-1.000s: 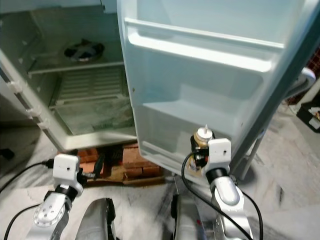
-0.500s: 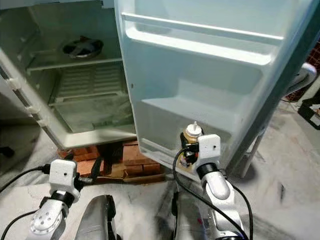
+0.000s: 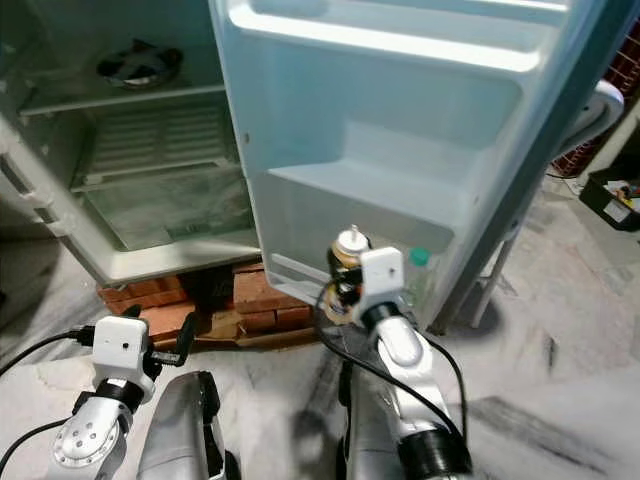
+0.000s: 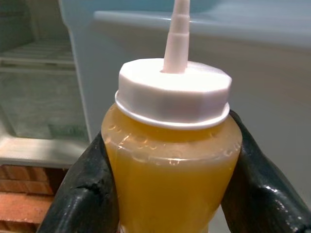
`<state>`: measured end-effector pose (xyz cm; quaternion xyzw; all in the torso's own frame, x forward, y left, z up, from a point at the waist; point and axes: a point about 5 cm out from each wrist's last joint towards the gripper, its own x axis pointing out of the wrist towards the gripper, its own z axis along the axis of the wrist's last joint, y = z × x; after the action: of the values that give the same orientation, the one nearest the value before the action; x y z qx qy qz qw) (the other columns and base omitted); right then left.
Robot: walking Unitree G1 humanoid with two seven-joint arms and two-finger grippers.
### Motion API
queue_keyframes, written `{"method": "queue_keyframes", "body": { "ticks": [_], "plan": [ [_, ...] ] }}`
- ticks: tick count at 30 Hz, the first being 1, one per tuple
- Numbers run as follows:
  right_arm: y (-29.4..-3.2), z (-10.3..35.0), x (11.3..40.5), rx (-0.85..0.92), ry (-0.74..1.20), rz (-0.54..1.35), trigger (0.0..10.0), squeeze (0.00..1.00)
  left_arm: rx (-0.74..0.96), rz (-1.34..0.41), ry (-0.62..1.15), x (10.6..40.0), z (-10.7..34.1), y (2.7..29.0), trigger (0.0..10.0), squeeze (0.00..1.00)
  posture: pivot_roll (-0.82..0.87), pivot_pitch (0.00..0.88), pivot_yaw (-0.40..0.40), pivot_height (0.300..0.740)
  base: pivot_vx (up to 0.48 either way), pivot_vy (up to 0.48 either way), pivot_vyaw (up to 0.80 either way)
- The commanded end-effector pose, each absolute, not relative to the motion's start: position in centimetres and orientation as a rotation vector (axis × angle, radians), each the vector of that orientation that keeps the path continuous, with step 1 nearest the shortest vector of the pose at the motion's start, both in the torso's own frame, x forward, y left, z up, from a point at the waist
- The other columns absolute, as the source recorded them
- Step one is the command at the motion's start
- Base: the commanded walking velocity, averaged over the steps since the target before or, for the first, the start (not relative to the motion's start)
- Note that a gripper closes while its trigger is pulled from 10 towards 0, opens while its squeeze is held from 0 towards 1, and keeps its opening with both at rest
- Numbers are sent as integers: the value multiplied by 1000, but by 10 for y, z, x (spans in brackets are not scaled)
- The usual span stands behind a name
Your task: Restocking fridge
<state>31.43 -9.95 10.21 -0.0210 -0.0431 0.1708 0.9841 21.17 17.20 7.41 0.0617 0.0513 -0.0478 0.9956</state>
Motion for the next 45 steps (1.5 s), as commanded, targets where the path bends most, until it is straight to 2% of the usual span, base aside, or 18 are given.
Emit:
{"method": "queue_keyframes", "body": {
  "ticks": [1, 4, 10, 17, 23, 26, 35, 45],
  "plan": [
    [-88, 103, 320, -68, -95, 364, 10000, 0, 139, -96, 106, 208, 78, 175, 10000, 0, 83, 160, 23, 529, 0, 0, 0],
    [-78, 112, 334, -133, -126, 348, 10000, 0, 148, -84, 111, 202, 80, 178, 10000, 0, 101, 180, 23, 529, 0, 0, 0],
    [-81, 118, 352, -257, -162, 273, 10000, 0, 151, -84, 123, 195, 83, 178, 10000, 0, 118, 196, 23, 529, 0, 0, 0],
    [-104, 118, 365, -375, -137, 131, 10000, 0, 158, -92, 128, 188, 90, 178, 10000, 0, 148, 222, 28, 529, 0, 0, 0],
    [-135, 92, 359, -433, -4, 11, 10000, 0, 163, -85, 147, 182, 94, 180, 10000, 0, 165, 243, 20, 529, 0, 0, 0],
    [-140, 88, 357, -469, 1, -10, 10000, 0, 162, -84, 148, 181, 94, 179, 10000, 0, 167, 245, 15, 529, 0, 0, 0],
    [-148, 89, 354, -465, -40, -53, 10000, 0, 159, -85, 153, 180, 96, 178, 10000, 0, 162, 249, 9, 529, 0, 0, 0],
    [-158, 69, 347, -348, 107, -80, 10000, 0, 162, -101, 152, 174, 98, 172, 10000, 0, 154, 274, -1, 529, 0, 0, 0]
  ]
}}
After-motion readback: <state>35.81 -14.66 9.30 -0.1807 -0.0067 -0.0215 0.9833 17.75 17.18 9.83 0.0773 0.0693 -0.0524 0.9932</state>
